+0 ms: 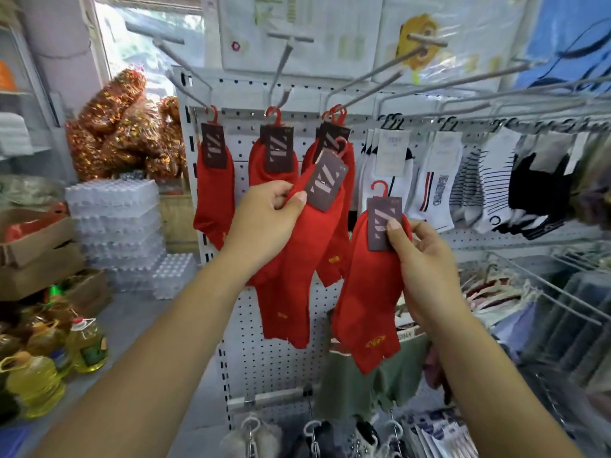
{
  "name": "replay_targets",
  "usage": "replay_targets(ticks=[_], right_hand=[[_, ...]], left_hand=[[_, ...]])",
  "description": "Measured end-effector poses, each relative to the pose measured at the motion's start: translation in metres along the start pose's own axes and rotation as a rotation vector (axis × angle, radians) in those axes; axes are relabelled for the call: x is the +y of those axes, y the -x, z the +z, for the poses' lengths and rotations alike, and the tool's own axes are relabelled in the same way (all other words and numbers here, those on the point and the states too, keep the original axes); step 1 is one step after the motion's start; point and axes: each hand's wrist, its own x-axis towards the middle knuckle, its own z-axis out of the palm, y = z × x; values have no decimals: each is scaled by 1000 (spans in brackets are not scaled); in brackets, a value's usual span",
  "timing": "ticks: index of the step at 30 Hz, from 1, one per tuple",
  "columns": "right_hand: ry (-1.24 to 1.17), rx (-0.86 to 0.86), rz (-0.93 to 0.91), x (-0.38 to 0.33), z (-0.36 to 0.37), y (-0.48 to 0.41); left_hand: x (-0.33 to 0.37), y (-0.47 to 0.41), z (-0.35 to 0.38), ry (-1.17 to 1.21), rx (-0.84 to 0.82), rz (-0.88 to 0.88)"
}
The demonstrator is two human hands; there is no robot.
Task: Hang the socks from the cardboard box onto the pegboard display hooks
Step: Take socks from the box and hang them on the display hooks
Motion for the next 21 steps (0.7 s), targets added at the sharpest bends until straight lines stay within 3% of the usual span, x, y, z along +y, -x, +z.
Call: replay_targets(ticks=[6, 16, 21], right_hand=[[5, 17, -20, -20, -9, -5], [-58, -32, 38, -40, -27, -10], [-203, -45, 151, -53, -31, -14]], left_hand=[[30, -44, 11, -78, 24, 27], [20, -58, 32, 356, 116, -268], [14, -57, 31, 346, 50, -265]])
